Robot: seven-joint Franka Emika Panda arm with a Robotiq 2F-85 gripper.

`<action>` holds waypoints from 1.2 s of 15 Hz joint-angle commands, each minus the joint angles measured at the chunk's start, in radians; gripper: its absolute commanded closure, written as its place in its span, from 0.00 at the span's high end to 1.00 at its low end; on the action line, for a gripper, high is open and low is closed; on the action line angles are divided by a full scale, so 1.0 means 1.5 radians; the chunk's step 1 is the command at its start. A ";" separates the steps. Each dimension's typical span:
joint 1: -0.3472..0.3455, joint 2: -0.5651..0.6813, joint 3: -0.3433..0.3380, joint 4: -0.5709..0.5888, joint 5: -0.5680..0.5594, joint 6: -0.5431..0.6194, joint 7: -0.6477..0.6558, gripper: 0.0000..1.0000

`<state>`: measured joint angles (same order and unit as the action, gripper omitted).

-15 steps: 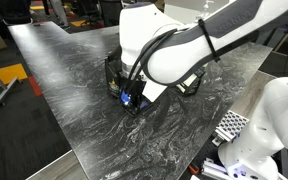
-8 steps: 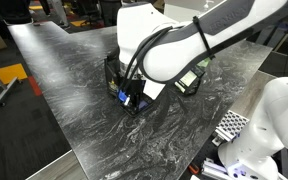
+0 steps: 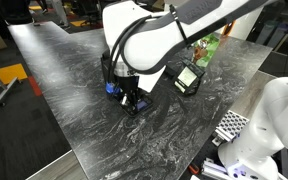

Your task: Press the left button on the scale

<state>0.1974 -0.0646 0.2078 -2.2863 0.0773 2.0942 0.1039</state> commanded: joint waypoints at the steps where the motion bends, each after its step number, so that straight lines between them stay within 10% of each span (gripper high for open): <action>1: 0.004 0.060 0.002 0.022 0.001 0.014 -0.003 0.00; 18: 0.009 -0.113 0.032 -0.047 -0.100 0.033 0.181 0.00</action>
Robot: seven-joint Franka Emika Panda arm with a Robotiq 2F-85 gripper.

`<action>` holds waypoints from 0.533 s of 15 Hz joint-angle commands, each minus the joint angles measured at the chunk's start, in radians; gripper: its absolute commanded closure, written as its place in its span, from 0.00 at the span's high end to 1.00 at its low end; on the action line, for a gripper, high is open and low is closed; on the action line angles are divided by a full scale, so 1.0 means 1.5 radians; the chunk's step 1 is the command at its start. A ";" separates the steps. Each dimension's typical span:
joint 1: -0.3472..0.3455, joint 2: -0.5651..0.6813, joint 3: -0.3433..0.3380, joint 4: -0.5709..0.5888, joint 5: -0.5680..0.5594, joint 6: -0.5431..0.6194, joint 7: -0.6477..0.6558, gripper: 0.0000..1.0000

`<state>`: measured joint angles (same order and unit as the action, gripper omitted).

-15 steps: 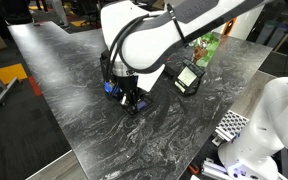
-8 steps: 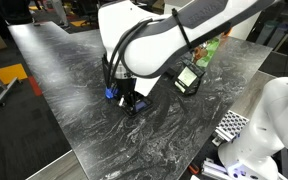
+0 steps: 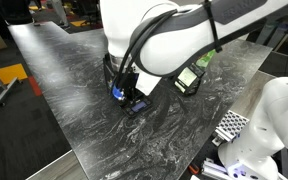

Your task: Press the left button on the scale

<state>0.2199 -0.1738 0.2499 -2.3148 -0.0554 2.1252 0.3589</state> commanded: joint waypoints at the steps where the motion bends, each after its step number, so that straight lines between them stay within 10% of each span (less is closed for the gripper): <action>1: -0.007 -0.050 0.001 -0.030 -0.006 0.009 0.006 0.00; 8: -0.013 -0.098 -0.003 -0.029 0.002 -0.001 -0.011 0.00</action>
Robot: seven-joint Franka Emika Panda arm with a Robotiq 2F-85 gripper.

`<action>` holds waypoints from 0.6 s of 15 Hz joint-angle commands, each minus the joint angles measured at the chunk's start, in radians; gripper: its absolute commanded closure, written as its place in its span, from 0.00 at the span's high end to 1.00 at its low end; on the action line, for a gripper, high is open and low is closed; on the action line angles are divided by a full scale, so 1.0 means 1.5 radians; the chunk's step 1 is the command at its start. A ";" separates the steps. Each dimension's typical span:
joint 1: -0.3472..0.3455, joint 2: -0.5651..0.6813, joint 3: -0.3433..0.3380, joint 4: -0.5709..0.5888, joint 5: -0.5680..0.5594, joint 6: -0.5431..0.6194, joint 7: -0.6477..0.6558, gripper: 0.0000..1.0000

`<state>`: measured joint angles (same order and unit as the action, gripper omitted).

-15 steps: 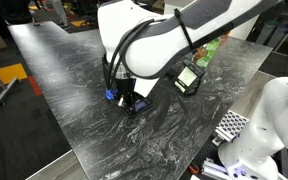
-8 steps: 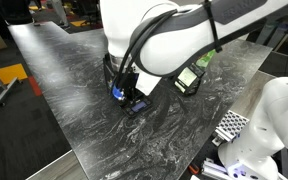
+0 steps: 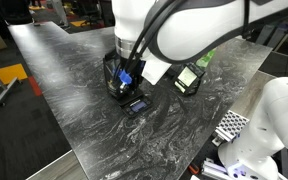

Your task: Press the left button on the scale

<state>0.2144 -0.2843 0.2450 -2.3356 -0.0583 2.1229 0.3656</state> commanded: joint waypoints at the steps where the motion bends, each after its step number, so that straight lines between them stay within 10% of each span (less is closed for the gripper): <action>1: -0.010 -0.027 0.000 -0.015 0.004 0.001 -0.018 0.25; 9: -0.011 -0.061 0.005 -0.020 0.004 -0.007 -0.007 0.74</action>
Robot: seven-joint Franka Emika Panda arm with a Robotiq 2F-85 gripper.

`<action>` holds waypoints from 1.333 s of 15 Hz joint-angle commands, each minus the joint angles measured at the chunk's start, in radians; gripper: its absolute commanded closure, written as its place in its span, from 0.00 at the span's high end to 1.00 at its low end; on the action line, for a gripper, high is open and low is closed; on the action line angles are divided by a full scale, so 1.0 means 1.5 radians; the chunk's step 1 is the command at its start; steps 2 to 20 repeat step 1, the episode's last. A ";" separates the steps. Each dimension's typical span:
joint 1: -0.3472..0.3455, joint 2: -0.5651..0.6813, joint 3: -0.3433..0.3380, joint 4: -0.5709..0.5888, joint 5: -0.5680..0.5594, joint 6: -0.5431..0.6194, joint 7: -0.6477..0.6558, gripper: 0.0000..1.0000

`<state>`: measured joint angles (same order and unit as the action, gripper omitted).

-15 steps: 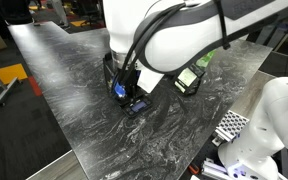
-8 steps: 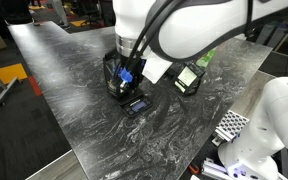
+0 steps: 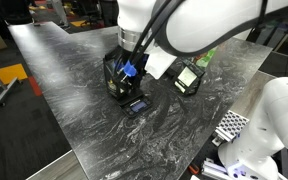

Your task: Press the left button on the scale

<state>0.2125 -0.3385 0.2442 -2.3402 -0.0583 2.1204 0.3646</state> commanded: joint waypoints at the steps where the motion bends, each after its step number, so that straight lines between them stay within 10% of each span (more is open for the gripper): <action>1: -0.010 -0.028 0.006 -0.019 0.004 -0.004 -0.007 0.82; 20: -0.010 -0.028 0.006 -0.019 0.004 -0.004 -0.007 0.82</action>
